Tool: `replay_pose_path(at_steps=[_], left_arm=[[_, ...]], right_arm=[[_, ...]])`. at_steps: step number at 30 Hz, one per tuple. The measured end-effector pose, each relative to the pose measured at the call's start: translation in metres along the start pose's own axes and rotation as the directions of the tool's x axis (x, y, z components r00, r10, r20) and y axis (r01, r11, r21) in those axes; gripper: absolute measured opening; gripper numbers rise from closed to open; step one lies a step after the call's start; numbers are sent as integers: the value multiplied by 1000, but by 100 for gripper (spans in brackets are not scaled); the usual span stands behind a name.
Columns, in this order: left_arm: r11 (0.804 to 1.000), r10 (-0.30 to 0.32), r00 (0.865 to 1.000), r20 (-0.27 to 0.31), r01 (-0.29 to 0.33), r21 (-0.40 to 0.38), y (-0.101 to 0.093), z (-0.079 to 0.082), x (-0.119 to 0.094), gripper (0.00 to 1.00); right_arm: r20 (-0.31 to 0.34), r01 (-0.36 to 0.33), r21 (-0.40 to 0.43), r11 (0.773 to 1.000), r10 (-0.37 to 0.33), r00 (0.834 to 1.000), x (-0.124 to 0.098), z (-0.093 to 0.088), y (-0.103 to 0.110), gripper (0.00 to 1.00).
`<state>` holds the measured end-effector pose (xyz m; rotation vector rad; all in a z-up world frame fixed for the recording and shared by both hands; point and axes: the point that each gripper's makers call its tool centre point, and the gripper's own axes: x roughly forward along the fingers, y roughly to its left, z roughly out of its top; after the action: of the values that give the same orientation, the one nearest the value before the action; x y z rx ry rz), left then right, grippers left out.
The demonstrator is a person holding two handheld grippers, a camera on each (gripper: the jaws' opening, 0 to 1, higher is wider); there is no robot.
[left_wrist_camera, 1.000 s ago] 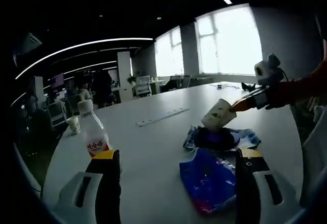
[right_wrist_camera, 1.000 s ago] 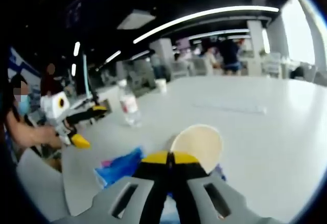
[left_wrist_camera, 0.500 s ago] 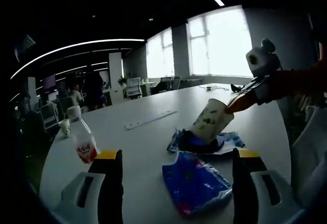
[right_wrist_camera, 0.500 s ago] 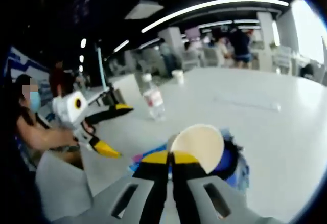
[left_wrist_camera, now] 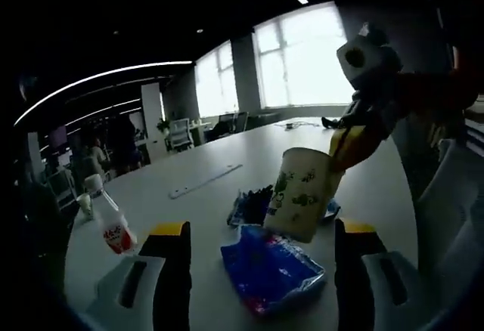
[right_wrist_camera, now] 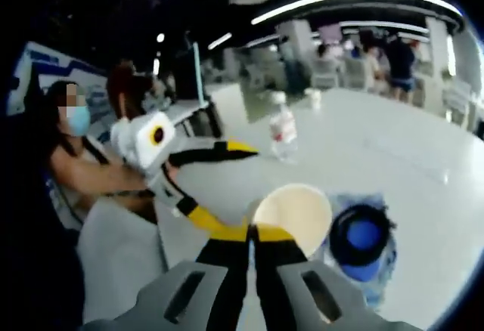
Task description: Arrange the tabletop items into an orderly group along one side of the table until the central work area is clear of visible clutter.
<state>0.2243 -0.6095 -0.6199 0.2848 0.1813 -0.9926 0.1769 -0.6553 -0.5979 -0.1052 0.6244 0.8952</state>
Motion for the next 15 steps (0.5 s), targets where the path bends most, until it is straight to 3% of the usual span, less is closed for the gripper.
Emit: replay_pose_path(at_steps=[1, 10, 15], left_arm=[[999, -17, 1000, -12, 17, 37, -5, 0, 1, 74], [994, -74, 997, -19, 76, 79, -27, 6, 4, 68], [987, -118, 992, -39, 121, 103, -38, 5, 4, 62]], right_arm=[[0, 0, -21, 1000, 0, 1000, 1, 0, 3, 0], [-86, -31, -151, 988, 18, 996, -1, -9, 25, 0], [-146, -56, -257, 965, 18, 989, -4, -15, 32, 0]])
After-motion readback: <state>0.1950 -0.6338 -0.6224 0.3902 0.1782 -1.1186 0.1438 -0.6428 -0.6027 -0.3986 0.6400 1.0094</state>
